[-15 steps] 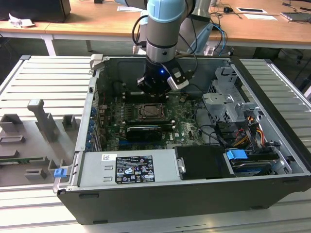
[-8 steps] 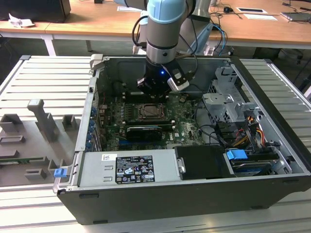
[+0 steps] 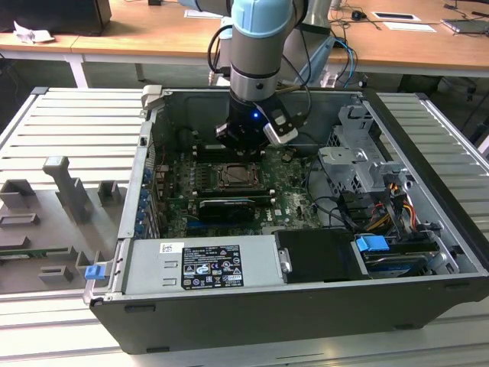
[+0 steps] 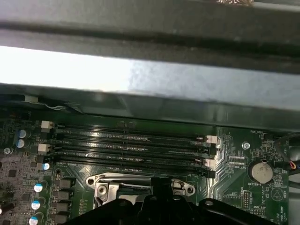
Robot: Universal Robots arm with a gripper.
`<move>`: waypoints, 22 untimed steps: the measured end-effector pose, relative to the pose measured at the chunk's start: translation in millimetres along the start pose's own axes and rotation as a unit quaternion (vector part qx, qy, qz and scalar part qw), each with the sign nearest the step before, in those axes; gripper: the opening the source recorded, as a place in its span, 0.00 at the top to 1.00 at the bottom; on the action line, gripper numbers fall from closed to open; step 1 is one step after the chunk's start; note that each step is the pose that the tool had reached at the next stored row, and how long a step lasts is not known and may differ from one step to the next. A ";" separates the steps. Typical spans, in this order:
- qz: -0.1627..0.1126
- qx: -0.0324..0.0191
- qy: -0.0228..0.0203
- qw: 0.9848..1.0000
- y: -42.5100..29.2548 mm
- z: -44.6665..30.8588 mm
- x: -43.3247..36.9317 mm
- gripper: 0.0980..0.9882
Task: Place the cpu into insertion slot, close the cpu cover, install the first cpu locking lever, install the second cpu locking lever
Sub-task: 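Install the second cpu locking lever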
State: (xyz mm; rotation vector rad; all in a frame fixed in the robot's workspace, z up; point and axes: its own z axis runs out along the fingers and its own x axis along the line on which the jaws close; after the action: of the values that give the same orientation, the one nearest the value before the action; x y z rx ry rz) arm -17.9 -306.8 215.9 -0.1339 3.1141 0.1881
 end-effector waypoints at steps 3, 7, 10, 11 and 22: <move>0.000 0.000 0.000 1.000 1.1 -11.3 -0.3 0.99; 0.000 0.000 0.000 1.000 -5.0 -12.1 0.3 0.99; 0.000 0.000 0.000 1.000 -10.2 -12.8 0.7 0.99; 0.000 0.000 0.000 1.000 -13.4 -13.2 1.0 0.99; 0.000 0.000 0.000 1.000 -26.8 -21.3 2.0 0.99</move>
State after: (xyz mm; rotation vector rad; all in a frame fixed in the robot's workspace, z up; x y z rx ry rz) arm -17.9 -336.1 233.7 -0.1339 3.1142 0.1865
